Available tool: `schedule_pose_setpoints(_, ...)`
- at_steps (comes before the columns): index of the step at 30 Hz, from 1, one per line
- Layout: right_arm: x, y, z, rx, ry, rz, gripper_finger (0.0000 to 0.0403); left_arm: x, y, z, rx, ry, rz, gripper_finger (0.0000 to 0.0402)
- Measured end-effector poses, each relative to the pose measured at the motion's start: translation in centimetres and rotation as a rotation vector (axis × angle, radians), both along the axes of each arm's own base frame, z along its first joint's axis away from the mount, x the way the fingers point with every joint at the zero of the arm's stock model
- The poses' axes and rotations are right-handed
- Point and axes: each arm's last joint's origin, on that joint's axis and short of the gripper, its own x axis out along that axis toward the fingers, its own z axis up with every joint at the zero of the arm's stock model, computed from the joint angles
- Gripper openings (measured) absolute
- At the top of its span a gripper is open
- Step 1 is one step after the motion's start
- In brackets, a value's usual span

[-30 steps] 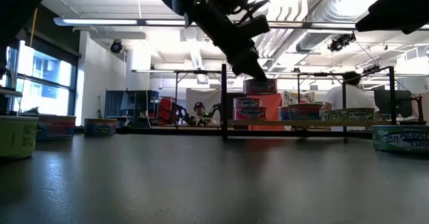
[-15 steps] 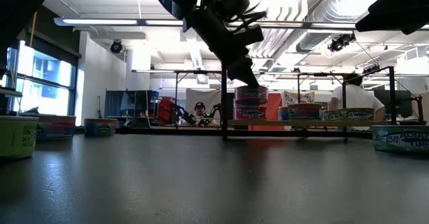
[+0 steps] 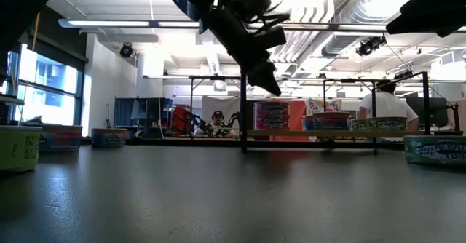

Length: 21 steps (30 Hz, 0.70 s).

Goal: Stack canned seafood by type on shelf
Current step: Stack the blue-pink tuna can on top of the other blue-pink tuna can on the shelf

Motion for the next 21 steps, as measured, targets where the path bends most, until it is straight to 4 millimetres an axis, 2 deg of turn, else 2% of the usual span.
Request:
schedule_pose_setpoints(4, 0.0, 0.0, 0.0, 0.0, 0.0, 0.0, 0.0183, 0.3, -1.4, 2.2, -0.017, -0.077, 0.008, 0.0101)
schedule_pose_setpoints(8, 0.0, 0.0, 0.0, 0.01, 0.003, 0.001, 0.0183, 0.0, -4.7, 4.7, -0.026, -0.136, -0.073, 0.0096)
schedule_pose_setpoints(12, -0.3, -0.1, 0.1, 0.075, 0.047, 0.034, 0.0183, -1.0, -8.3, 5.4, -0.109, -0.116, -0.18, 0.0083)
schedule_pose_setpoints(15, -0.8, -0.8, 0.1, 0.158, 0.1, 0.002, 0.0183, -2.0, -10.8, 4.4, -0.18, -0.1, -0.219, 0.0072)
schedule_pose_setpoints(18, -1.3, -1.9, -0.3, 0.254, 0.201, -0.071, 0.0183, -3.1, -12.8, 1.9, -0.245, -0.102, -0.217, 0.0061)
schedule_pose_setpoints(21, -1.7, -3.3, -1.0, 0.31, 0.326, -0.182, 0.0183, -4.5, -14.2, -0.4, -0.296, -0.178, -0.213, 0.0052)
